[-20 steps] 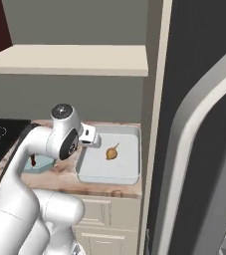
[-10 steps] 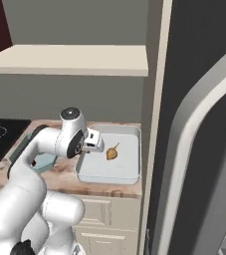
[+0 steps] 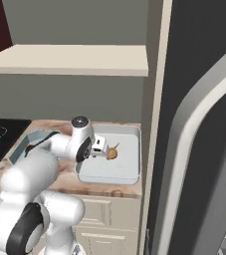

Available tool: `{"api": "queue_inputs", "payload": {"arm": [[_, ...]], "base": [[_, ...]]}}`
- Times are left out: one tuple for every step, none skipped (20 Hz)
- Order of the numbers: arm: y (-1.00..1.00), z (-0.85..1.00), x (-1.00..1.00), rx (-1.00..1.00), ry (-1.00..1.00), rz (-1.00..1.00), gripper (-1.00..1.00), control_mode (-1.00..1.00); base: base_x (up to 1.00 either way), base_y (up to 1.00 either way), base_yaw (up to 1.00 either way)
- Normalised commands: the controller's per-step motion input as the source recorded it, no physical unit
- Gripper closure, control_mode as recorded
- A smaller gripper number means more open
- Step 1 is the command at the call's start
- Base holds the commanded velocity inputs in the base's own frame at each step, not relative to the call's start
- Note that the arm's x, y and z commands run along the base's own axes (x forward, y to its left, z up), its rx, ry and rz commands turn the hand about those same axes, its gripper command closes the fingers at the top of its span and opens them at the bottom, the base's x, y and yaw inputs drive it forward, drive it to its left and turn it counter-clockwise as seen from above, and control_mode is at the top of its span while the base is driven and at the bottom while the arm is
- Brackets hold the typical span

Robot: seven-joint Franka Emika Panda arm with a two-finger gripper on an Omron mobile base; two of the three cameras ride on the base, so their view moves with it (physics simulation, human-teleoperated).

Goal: Place one onion and one chicken drumstick in each tupperware on the nearby counter, to pack two identical lunches.

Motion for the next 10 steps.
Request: {"api": "queue_inputs", "payload": {"arm": [[-0.07, -0.5, 0.44, 0.0, 0.0, 0.0, 1.0, -1.0], [-0.06, -0.48, 0.46, 0.0, 0.0, 0.0, 1.0, -1.0], [-0.05, -0.42, 0.48, 0.0, 0.0, 0.0, 1.0, -1.0], [-0.03, -0.37, 0.49, 0.0, 0.01, 0.0, 1.0, -1.0], [-0.01, -0.31, 0.5, 0.0, 0.01, 0.0, 1.0, -1.0], [0.0, -0.27, 0.56, 0.0, 0.02, 0.0, 1.0, -1.0], [0.0, -0.23, 0.65, 0.0, 0.01, 0.0, 1.0, -1.0], [0.0, -0.19, 0.68, 0.0, 0.01, 0.0, -1.0, -1.0], [0.0, -0.05, 0.71, 0.0, 0.0, 0.0, -1.0, -1.0], [0.0, 0.0, 0.71, 0.0, 0.0, 0.0, -1.0, -1.0]], "base": [[0.0, 0.0, 0.0], [0.0, 0.0, 0.0], [0.0, 0.0, 0.0], [0.0, 0.0, 0.0], [0.0, 0.0, 0.0], [0.0, 0.0, 0.0], [0.0, 0.0, 0.0], [0.0, 0.0, 0.0], [0.0, 0.0, 0.0], [0.0, 0.0, 0.0]]}}
